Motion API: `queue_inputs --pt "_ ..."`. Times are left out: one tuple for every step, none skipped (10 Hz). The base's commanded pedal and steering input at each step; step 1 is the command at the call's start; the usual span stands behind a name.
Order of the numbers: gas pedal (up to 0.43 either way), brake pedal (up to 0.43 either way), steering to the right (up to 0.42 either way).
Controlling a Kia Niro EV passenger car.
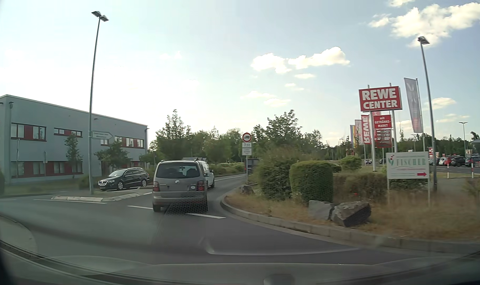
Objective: Follow the waypoints while adhering to traffic rules and regulations
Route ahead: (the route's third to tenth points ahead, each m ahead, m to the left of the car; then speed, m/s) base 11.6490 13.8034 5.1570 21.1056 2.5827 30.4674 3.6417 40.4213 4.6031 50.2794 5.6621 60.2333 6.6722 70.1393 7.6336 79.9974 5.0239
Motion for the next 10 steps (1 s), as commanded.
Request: queue_inputs --pt "0.028 0.03 -0.377" --pt "0.039 0.03 -0.377" --pt "0.047 0.03 -0.377" --pt "0.047 0.03 -0.377" --pt "0.059 0.03 -0.376" --pt "0.059 0.03 -0.373" --pt "0.059 0.03 -0.373" --pt "0.067 0.03 -0.373" --pt "0.067 0.03 -0.373" --pt "0.067 0.03 -0.373"
